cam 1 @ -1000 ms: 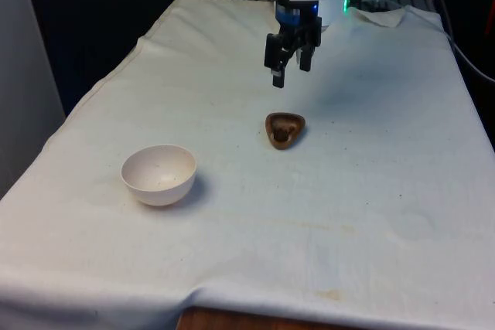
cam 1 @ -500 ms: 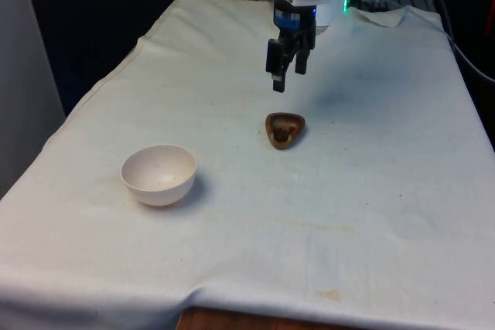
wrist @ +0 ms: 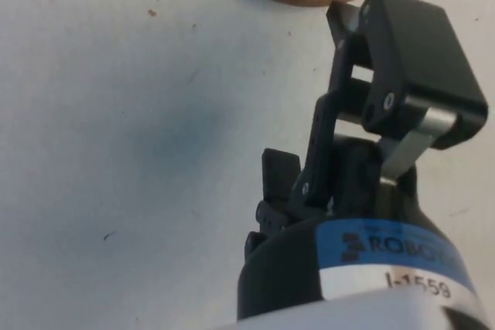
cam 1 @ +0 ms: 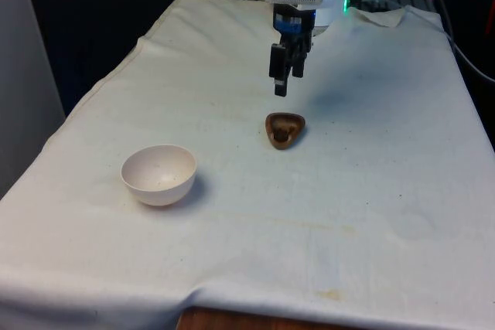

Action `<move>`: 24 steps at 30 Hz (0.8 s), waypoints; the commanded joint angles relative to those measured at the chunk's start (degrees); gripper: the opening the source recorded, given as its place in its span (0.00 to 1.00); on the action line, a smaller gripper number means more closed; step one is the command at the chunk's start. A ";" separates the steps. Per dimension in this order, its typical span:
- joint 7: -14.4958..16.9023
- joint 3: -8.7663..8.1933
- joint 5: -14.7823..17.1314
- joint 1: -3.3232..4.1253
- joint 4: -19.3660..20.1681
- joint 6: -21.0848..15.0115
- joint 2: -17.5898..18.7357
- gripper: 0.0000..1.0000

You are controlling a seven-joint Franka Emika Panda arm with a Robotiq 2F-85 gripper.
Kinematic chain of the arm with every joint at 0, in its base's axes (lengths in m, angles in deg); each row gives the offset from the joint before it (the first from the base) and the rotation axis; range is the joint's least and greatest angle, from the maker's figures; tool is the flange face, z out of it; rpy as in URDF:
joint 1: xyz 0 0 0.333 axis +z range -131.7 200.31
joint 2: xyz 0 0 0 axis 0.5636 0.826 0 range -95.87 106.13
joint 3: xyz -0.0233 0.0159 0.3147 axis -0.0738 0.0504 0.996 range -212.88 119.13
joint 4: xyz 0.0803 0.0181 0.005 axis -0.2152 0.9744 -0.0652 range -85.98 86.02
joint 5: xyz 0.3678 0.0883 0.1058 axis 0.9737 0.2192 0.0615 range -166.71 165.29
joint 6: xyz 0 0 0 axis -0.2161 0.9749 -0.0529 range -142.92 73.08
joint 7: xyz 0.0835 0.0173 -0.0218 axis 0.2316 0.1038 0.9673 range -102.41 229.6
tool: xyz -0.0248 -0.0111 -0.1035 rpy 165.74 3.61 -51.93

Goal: Pour the coffee beans from the cup into the bowl.

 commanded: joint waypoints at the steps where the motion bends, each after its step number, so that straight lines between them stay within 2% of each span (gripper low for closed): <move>1: 0.80 0.17 -0.06 -0.06 0.00 -1.26 0.40 1.00; 5: 2.92 0.11 -0.23 -0.06 0.06 -2.18 1.15 1.00; 6: 2.75 0.06 0.00 0.00 0.00 -1.20 0.97 1.00; 7: 3.32 0.11 -0.23 0.00 0.06 -2.35 1.26 1.00; 13: 6.30 0.06 -0.34 -0.06 -0.06 -3.72 2.58 1.00; 14: 5.84 0.06 0.00 0.00 -0.06 -2.64 2.18 1.00; 15: 6.70 0.00 -0.29 -0.06 -0.06 -3.95 2.75 1.00; 22: 10.26 -0.23 -0.23 -0.11 -0.29 -5.33 4.07 1.00; 24: 10.77 -0.40 0.00 0.00 -0.40 -4.47 4.07 1.00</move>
